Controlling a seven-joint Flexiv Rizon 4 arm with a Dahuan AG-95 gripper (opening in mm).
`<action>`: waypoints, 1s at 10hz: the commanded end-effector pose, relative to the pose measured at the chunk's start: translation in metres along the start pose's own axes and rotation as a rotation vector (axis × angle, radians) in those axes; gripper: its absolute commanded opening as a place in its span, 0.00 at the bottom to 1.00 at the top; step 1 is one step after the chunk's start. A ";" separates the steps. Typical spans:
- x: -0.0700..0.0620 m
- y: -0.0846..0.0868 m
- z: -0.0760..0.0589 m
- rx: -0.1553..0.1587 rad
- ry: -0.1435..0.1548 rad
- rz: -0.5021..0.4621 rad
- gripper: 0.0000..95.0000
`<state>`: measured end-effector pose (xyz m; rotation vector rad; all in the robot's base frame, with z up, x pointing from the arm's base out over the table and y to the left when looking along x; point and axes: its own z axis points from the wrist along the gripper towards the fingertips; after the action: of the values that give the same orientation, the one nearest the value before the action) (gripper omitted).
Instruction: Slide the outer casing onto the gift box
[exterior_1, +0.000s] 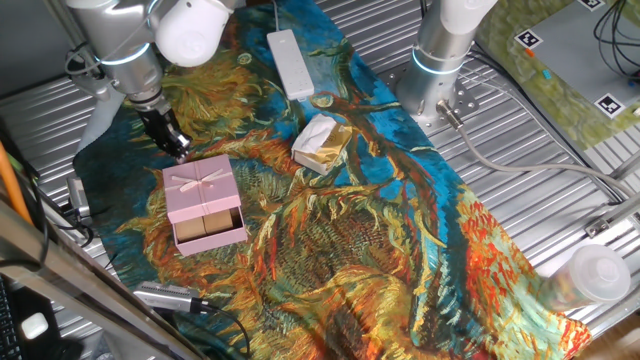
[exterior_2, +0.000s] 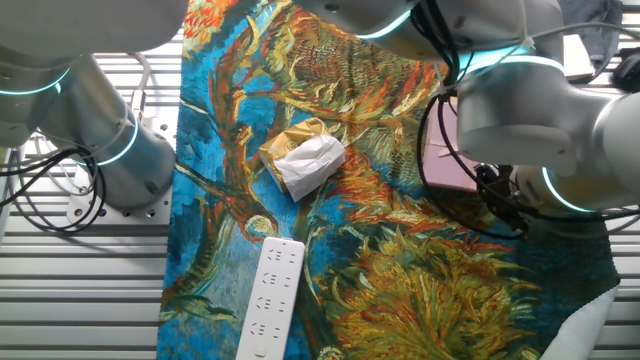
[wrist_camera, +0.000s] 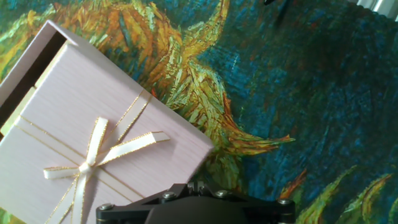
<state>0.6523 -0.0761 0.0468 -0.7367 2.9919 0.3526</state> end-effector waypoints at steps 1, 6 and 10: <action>-0.001 0.002 0.000 -0.001 -0.001 0.008 0.00; -0.004 0.008 -0.002 -0.002 0.001 0.024 0.00; -0.007 0.015 -0.001 -0.003 0.000 0.039 0.00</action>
<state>0.6520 -0.0579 0.0513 -0.6726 3.0124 0.3584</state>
